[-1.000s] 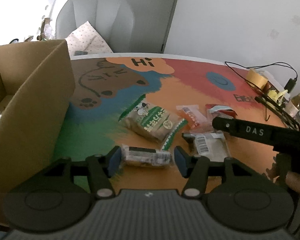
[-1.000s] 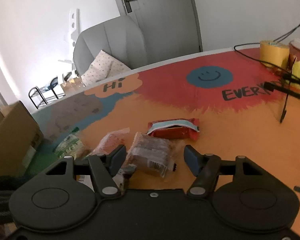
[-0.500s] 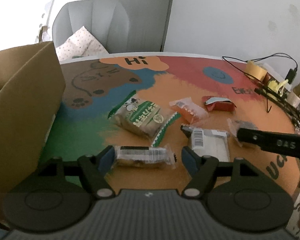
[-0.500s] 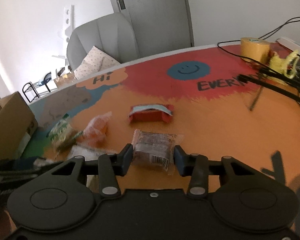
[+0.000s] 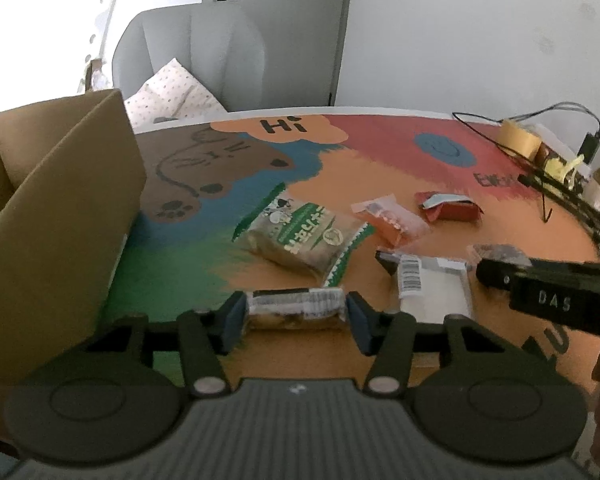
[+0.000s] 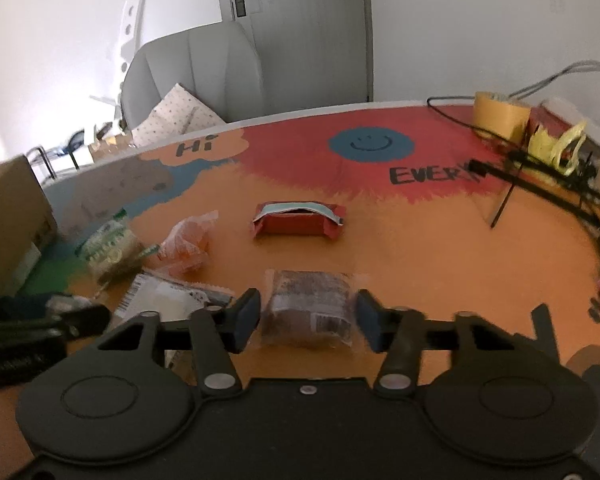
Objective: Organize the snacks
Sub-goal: 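Grasp the clear wrapped bar with the left gripper while the right grasps the brown bread packet, then carry both packets into the cardboard box and open both grippers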
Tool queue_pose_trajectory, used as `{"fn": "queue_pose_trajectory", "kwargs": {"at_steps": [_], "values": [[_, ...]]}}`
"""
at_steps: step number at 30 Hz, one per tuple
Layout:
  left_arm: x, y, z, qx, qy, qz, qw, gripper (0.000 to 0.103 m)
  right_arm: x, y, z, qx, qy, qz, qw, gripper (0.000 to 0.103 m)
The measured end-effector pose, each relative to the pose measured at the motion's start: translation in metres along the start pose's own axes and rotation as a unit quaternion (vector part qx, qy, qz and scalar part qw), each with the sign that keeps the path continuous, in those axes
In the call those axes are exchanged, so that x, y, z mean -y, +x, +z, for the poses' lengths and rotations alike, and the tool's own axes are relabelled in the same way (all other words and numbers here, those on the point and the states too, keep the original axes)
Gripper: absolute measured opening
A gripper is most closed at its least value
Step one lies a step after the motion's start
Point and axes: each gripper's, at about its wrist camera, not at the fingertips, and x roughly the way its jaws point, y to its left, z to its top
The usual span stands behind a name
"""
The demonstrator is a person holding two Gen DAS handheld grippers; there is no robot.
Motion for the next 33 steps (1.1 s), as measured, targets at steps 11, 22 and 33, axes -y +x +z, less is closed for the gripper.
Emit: {"fn": "queue_pose_trajectory", "kwargs": {"at_steps": [11, 22, 33], "values": [[-0.004, -0.036, 0.008, 0.028, -0.002, -0.004, 0.9996, 0.053, 0.005, -0.030, 0.004, 0.024, 0.030, 0.027, 0.999, 0.037], [-0.018, -0.080, 0.017, 0.065, -0.007, -0.004, 0.9979, 0.053, -0.019, -0.067, 0.015, 0.052, 0.016, 0.045, 0.997, 0.037], [-0.039, -0.114, 0.022, 0.094, -0.019, 0.004, 0.9954, 0.053, -0.046, -0.087, 0.021, 0.073, 0.002, 0.071, 0.995, 0.037]]}}
